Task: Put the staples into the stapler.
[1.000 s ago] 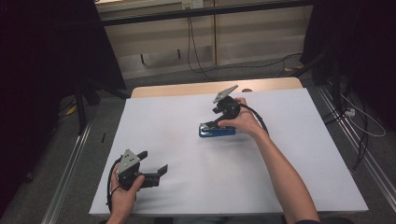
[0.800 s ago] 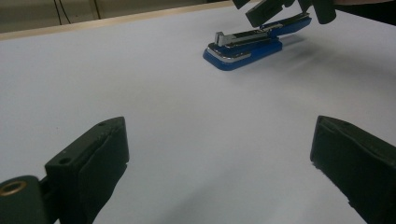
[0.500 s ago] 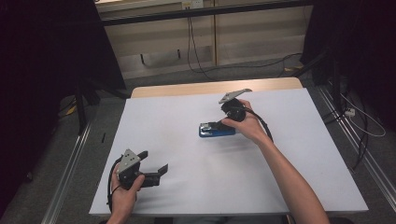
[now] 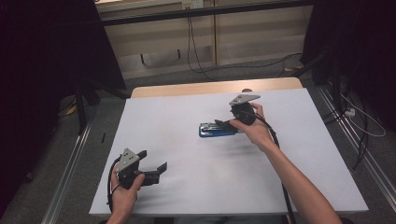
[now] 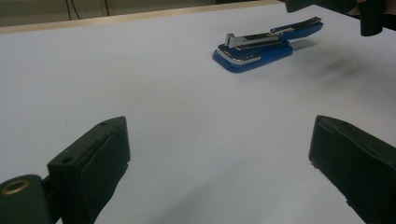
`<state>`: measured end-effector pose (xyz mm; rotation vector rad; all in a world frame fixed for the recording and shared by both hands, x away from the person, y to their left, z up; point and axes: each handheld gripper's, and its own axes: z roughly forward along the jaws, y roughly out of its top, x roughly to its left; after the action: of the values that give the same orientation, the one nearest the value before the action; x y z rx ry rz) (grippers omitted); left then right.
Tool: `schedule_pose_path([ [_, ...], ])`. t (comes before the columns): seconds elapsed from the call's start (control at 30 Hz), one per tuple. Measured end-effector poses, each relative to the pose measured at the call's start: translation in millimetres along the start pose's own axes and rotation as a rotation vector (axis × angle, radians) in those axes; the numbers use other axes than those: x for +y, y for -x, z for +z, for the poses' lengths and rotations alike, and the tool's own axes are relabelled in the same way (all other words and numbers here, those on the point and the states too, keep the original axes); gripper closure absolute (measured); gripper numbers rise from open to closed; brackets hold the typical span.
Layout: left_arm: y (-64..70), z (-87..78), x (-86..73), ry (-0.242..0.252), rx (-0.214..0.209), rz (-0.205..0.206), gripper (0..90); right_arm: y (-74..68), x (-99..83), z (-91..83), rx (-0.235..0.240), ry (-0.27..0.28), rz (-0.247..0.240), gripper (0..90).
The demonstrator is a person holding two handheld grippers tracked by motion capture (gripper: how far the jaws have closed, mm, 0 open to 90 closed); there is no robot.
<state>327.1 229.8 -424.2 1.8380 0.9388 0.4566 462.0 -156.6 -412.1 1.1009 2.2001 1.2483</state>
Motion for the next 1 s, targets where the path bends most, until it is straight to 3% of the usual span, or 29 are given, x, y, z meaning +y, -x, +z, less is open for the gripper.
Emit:
schedule_pose_path([
  [0.17,-0.9,0.9,-3.1,0.000,0.001,-0.028,5.2,1.0,-8.0,-8.5,-0.057,0.034,0.031,6.4],
  [0.3,-0.9,3.4,-2.9,0.000,-0.015,-0.048,5.2,-0.1,-10.4,-14.8,-0.082,0.045,0.021,5.2],
  [0.57,-1.4,3.6,-1.8,0.001,-0.019,-0.035,5.2,-3.6,-17.0,-30.0,-0.106,0.089,0.020,4.5],
  [0.73,0.2,2.0,-0.2,0.001,-0.016,-0.028,5.2,-2.2,-27.2,-39.6,-0.118,0.114,0.051,3.2],
  [0.83,-1.6,-2.9,0.2,0.018,0.001,-0.028,5.2,-0.1,-34.2,-45.5,-0.132,0.121,0.062,2.9],
  [1.0,-7.1,-3.3,-0.9,0.020,0.032,-0.078,5.1,3.4,-45.6,-59.9,-0.159,0.158,0.088,2.7],
])
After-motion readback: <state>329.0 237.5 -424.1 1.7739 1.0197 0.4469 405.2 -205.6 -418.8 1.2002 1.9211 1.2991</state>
